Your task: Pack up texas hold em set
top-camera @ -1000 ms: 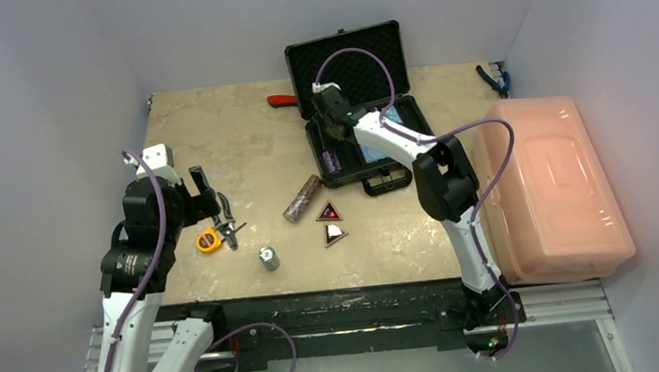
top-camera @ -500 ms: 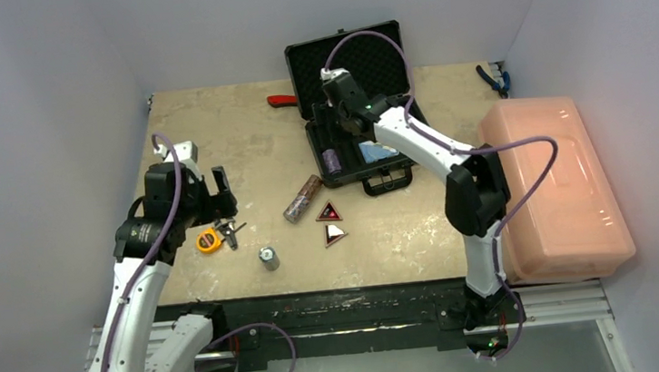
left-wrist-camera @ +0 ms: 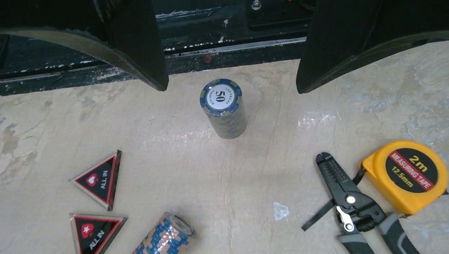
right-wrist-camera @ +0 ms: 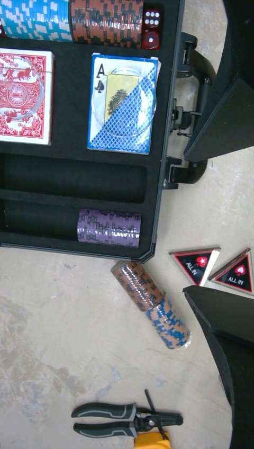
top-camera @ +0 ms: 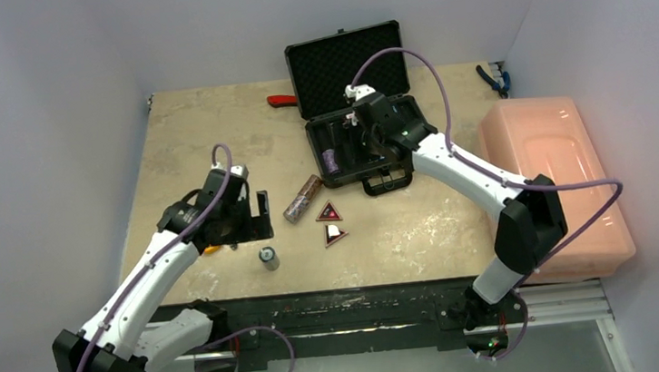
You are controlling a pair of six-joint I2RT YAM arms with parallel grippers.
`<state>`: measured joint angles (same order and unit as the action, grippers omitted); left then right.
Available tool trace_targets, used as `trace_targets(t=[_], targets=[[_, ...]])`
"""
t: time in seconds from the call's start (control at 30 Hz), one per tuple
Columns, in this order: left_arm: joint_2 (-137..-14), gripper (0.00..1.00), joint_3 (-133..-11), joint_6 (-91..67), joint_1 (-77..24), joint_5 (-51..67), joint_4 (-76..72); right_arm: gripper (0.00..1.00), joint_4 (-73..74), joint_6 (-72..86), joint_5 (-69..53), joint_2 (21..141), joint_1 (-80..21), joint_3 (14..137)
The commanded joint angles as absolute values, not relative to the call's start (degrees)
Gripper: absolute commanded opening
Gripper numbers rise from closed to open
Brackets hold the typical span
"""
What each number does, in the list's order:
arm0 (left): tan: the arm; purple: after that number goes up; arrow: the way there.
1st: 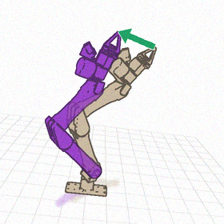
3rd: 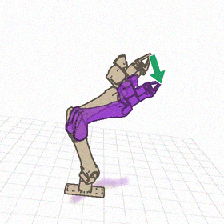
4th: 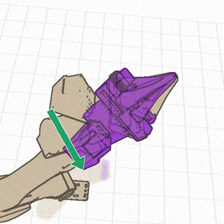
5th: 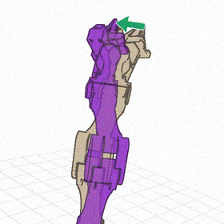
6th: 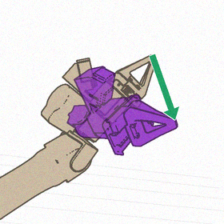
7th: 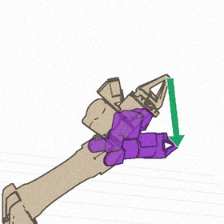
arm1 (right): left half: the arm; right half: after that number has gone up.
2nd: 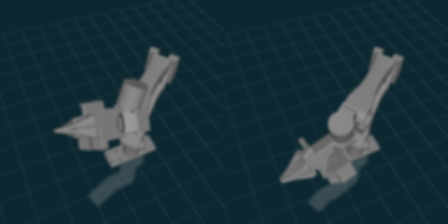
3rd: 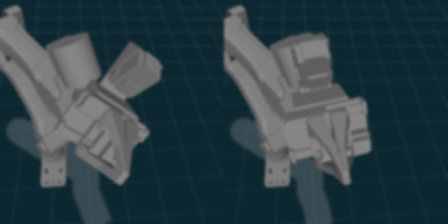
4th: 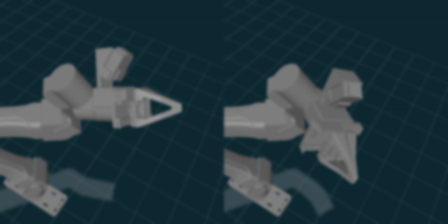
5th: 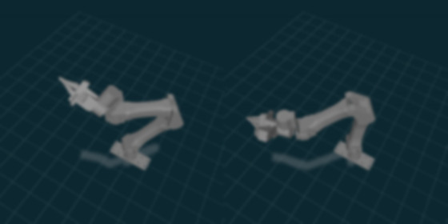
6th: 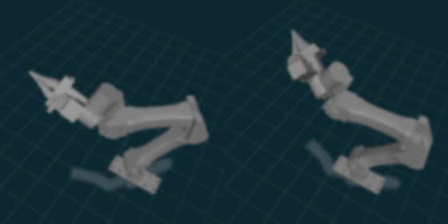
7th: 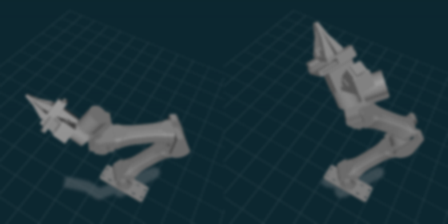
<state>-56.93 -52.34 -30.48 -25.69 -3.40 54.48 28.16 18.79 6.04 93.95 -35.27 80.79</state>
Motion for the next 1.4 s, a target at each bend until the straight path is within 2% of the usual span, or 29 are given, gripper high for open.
trace_targets(t=[0.0,0.37,0.7,1.07,1.27,1.37], targets=[[-59.6,0.88,-50.6,-35.2,-29.4,-5.9,52.7,0.95,25.2,19.3,4.7,87.0,-35.6,77.2],[-65.1,0.72,-47.1,-39.0,-34.4,-7.8,50.7,0.97,25.1,19.4,3.9,81.3,-35.7,73.1],[-69.3,0.66,-45.9,-39.9,-35.3,-7.7,48.6,0.97,25.5,18.8,4.0,81.7,-35.8,72.9],[-72.0,0.53,-44.9,-40.1,-35.6,-6.8,46.7,0.97,25.9,18.3,4.3,82.0,-35.7,73.0],[-72.3,0.4,-44.3,-40.3,-35.7,-6.4,45.7,0.96,26.0,18.0,4.1,81.8,-35.7,73.1],[-72.4,0.23,-44.6,-39.9,-35.8,-6.0,45.4,0.96,24.9,17.2,2.1,81.0,-35.7,72.1]])
